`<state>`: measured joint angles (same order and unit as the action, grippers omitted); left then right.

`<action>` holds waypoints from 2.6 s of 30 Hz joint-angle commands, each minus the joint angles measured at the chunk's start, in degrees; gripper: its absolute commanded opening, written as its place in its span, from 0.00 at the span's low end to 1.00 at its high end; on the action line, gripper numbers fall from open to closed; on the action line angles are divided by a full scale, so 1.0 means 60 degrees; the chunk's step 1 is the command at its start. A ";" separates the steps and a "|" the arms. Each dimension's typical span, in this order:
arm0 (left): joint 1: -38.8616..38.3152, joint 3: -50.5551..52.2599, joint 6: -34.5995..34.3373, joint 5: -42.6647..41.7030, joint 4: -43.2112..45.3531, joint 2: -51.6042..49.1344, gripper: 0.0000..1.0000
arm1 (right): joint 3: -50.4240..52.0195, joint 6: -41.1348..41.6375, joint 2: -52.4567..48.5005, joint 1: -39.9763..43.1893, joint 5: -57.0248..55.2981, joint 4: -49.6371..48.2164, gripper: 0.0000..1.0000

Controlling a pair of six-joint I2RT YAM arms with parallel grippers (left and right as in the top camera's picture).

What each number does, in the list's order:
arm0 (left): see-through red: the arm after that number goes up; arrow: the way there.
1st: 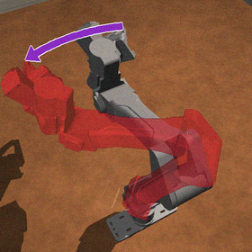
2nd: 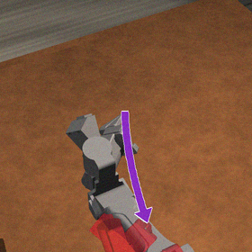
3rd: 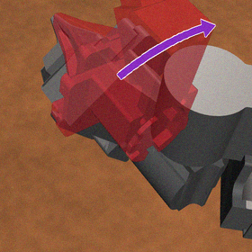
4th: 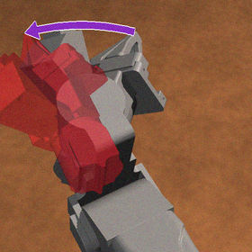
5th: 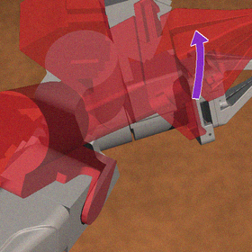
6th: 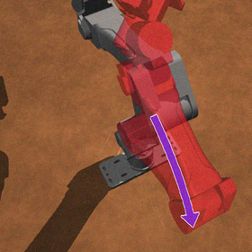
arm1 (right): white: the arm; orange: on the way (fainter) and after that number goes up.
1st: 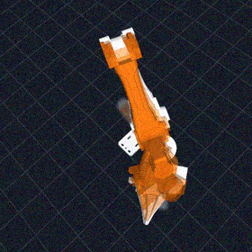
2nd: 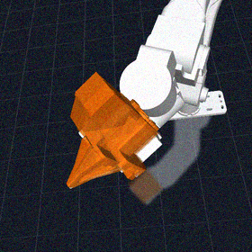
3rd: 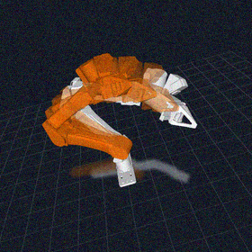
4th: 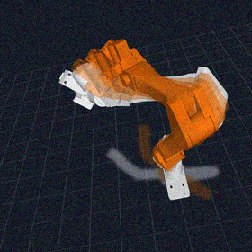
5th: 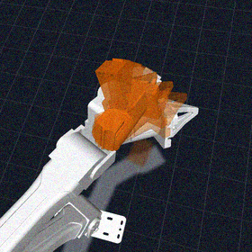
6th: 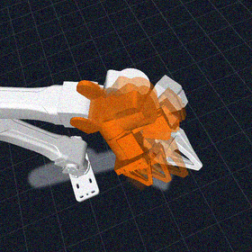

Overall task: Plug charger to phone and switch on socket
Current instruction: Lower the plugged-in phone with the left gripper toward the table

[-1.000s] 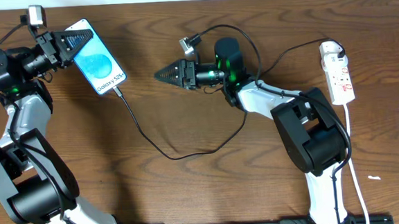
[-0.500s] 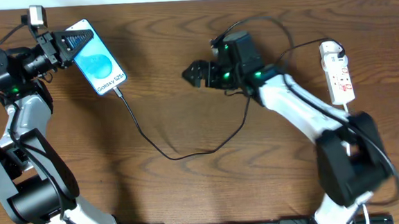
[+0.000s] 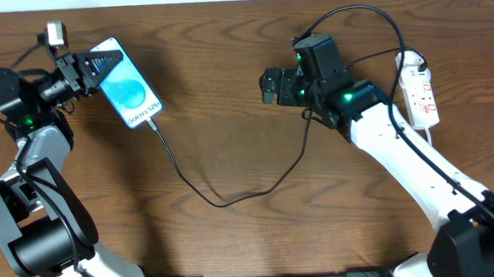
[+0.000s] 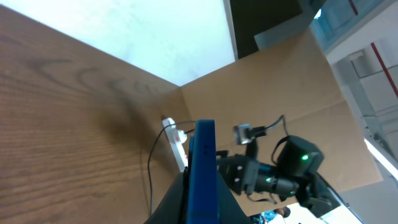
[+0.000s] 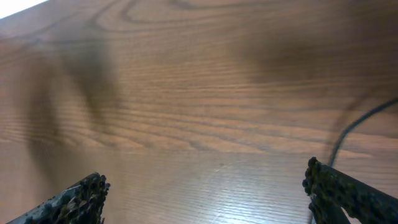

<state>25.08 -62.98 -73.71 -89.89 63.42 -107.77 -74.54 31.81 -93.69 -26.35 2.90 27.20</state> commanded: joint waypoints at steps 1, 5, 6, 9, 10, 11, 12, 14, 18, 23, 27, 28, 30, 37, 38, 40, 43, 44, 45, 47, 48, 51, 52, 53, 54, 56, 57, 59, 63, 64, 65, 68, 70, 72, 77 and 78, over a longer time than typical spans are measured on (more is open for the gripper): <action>0.0036 0.0310 0.0393 0.0219 -0.0087 0.0171 0.07 | -0.0076 -0.0211 0.0291 0.0011 -0.0568 0.0087 0.99; 0.0040 0.0448 0.0415 0.0656 -0.1089 0.0171 0.07 | -0.0076 -0.0211 0.0288 0.0011 -0.0568 0.0124 0.99; 0.0040 0.0452 0.0433 0.0743 -0.1239 0.0171 0.07 | -0.0076 -0.0208 0.0288 0.0011 -0.0568 0.0127 0.99; 0.0040 0.0452 0.0433 0.0969 -0.1468 0.0171 0.07 | -0.0076 -0.0208 0.0288 0.0011 -0.0568 0.0127 0.99; 0.0040 0.0452 0.0433 0.1031 -0.1519 0.0171 0.07 | -0.0076 -0.0211 0.0288 0.0007 -0.0568 0.0138 0.99; 0.0040 0.0452 0.0444 0.1082 -0.1552 0.0171 0.07 | -0.0076 -0.0208 0.0291 0.0011 -0.0568 0.0146 0.99; 0.0040 0.0452 0.0510 0.1137 -0.1610 0.0171 0.07 | -0.0076 -0.0211 0.0288 0.0011 -0.0568 0.0153 0.99; 0.0040 0.0452 0.0641 0.1268 -0.1821 0.0171 0.07 | -0.0076 -0.0211 0.0288 0.0011 -0.0568 0.0153 0.99; 0.0040 0.0452 0.1162 0.1679 -0.2728 0.0171 0.07 | -0.0076 -0.0211 0.0291 0.0011 -0.0568 0.0153 0.99; 0.0040 0.0452 0.2211 0.2244 -0.4291 0.0171 0.07 | -0.0076 -0.0211 0.0288 0.0011 -0.0568 0.0157 0.99; 0.0040 0.0452 0.3009 0.2328 -0.5158 0.0171 0.07 | -0.0076 -0.0211 0.0288 0.0011 -0.0568 0.0149 0.99; 0.0040 0.0452 0.3202 0.2361 -0.5402 0.0171 0.07 | -0.0076 -0.0211 0.0288 0.0011 -0.0568 0.0149 0.99; 0.0040 0.0452 0.3636 0.2503 -0.5927 0.0171 0.07 | -0.0076 -0.0208 0.0288 0.0011 -0.0568 0.0149 0.99; 0.0040 0.0452 0.5093 0.3428 -0.8127 0.0171 0.07 | -0.0076 -0.0211 0.0288 0.0011 -0.0568 0.0153 0.99; 0.0040 0.0452 0.5297 0.3464 -0.8331 0.0171 0.07 | -0.0076 -0.0211 0.0288 0.0011 -0.0568 0.0153 0.99; 0.0040 0.0452 0.5679 0.3574 -0.8783 0.0171 0.07 | -0.0076 -0.0211 0.0288 0.0011 -0.0568 0.0153 0.99; 0.0040 0.0452 0.6153 0.3854 -0.9449 0.0171 0.07 | -0.0076 -0.0211 0.0288 0.0011 -0.0568 0.0153 0.99; 0.0040 0.0452 0.6328 0.3963 -0.9697 0.0171 0.08 | -0.0076 -0.0211 0.0288 0.0011 -0.0568 0.0153 0.99; 0.0040 0.0452 0.6506 0.4102 -0.9974 0.0171 0.07 | -0.0076 -0.0211 0.0288 0.0007 -0.0568 0.0157 0.99; 0.0040 0.0452 0.6867 0.4422 -1.0539 0.0171 0.07 | -0.0076 -0.0211 0.0288 0.0007 -0.0568 0.0160 0.99; 0.0040 0.0452 0.7078 0.4590 -1.0823 0.0171 0.07 | -0.0076 -0.0211 0.0288 0.0007 -0.0565 0.0160 0.99; 0.0040 0.0452 0.7624 0.5016 -1.1526 0.0171 0.07 | -0.0076 -0.0211 0.0288 0.0007 -0.0568 0.0160 0.99; 0.0040 0.0452 0.7770 0.5184 -1.1759 0.0171 0.07 | -0.0076 -0.0211 0.0288 0.0007 -0.0565 0.0160 0.99; 0.0040 0.0455 0.7916 0.5329 -1.1985 0.0171 0.07 | -0.0076 -0.0211 0.0288 0.0007 -0.0568 0.0160 0.99; 0.0040 0.0455 0.8051 0.5486 -1.2218 0.0171 0.07 | -0.0076 -0.0211 0.0288 0.0007 -0.0565 0.0160 0.99; 0.0029 0.0459 0.8233 0.5723 -1.2539 0.0171 0.07 | -0.0076 -0.0211 0.0288 0.0004 -0.0568 0.0160 0.99; 0.0029 0.0463 0.8368 0.5839 -1.2721 0.0171 0.07 | -0.0076 -0.0211 0.0288 0.0000 -0.0568 0.0157 0.99; 0.0029 0.0463 0.8572 0.6022 -1.2983 0.0171 0.07 | -0.0076 -0.0208 0.0288 0.0000 -0.0565 0.0157 0.99; 0.0029 0.0463 0.8801 0.6178 -1.3307 0.0171 0.07 | -0.0076 -0.0208 0.0288 0.0000 -0.0565 0.0189 0.99; 0.0029 0.0463 0.8888 0.6178 -1.3369 0.0171 0.07 | -0.0076 -0.0208 0.0288 0.0000 -0.0565 0.0197 0.99; 0.0029 0.0463 0.8972 0.6178 -1.3431 0.0171 0.08 | -0.0076 -0.0208 0.0288 0.0000 -0.0565 0.0204 0.99; -0.0029 0.0463 0.9253 0.6353 -1.3661 0.0171 0.07 | -0.0076 -0.0208 0.0288 0.0000 -0.0565 0.0226 0.99; -0.0113 0.0463 0.9256 0.6798 -1.3868 0.0171 0.07 | -0.0076 -0.0208 0.0288 0.0000 -0.0565 0.0229 0.99; -0.0237 0.0466 0.9289 0.7173 -1.4043 0.0164 0.08 | -0.0076 -0.0208 0.0288 0.0000 -0.0565 0.0229 0.99; -0.0557 0.0470 0.9355 0.7176 -1.4029 0.0153 0.08 | -0.0076 -0.0208 0.0288 0.0000 -0.0565 0.0229 0.99; -0.0616 0.0470 0.9355 0.7180 -1.4021 0.0149 0.07 | -0.0076 -0.0208 0.0288 0.0000 -0.0565 0.0229 0.99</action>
<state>22.48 -59.70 -18.98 -47.00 -20.64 -107.77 -74.54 31.14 -92.73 -26.35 0.19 28.51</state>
